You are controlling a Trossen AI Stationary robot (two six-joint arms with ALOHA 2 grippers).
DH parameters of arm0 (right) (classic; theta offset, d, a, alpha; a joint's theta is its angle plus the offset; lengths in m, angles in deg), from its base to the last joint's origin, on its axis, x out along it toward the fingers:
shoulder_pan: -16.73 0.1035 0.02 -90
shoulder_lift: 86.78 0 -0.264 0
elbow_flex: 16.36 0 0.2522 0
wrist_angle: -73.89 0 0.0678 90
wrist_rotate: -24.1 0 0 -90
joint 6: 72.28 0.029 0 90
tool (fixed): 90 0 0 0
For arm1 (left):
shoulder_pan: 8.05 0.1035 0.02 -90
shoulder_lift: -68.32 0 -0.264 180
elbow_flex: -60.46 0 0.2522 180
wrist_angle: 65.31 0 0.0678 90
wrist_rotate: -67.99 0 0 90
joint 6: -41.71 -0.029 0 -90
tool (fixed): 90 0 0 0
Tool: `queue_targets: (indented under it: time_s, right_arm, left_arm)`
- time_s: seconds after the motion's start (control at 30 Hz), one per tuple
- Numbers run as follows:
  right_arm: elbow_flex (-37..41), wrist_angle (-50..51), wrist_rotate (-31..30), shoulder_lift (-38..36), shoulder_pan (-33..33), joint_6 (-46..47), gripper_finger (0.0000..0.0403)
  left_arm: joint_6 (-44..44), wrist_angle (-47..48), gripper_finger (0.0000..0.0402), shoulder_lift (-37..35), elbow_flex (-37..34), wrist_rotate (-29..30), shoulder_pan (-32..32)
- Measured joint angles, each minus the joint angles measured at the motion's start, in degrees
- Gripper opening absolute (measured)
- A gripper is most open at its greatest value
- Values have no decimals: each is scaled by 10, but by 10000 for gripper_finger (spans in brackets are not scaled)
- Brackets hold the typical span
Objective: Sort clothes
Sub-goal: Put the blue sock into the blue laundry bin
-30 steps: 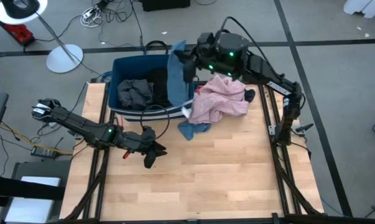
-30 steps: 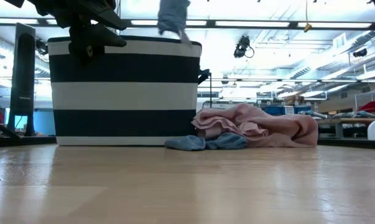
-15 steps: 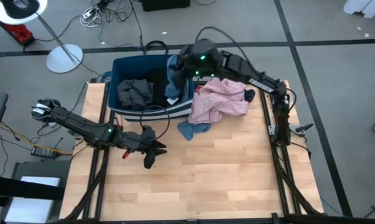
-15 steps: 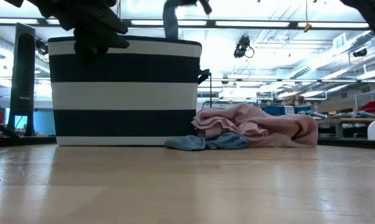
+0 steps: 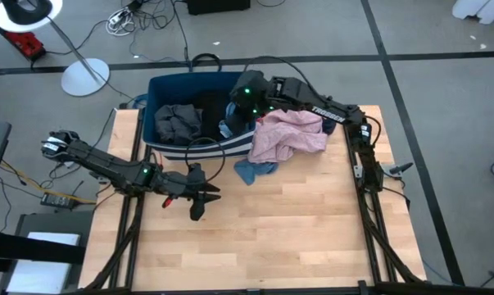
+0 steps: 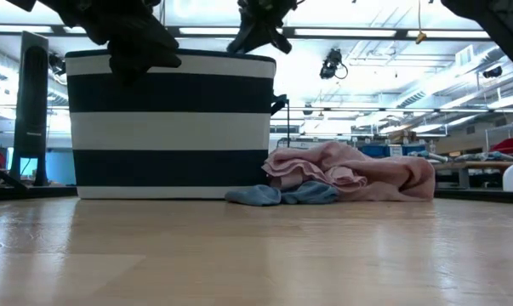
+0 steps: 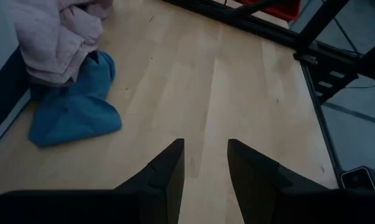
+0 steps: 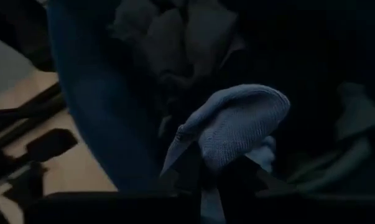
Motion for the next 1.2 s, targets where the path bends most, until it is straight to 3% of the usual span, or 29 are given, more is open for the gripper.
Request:
queue_targets:
  time_s: [0.17,0.5,0.67,1.0,1.2]
  right_arm:
    - [0,-1,39,-1,-7,28,88]
    - [0,70,37,-23,-26,28,192]
    - [0,155,-39,-62,-25,18,199]
    - [1,258,-149,-157,43,37,185]
    - [78,291,-195,-227,107,115,184]
  left_arm:
    - [-3,-2,127,0,0,0,8]
    - [-12,-1,127,0,0,-1,12]
    - [-12,-8,127,0,0,-1,12]
    - [-14,-41,127,0,0,-2,12]
    - [-14,-49,127,0,0,-2,12]
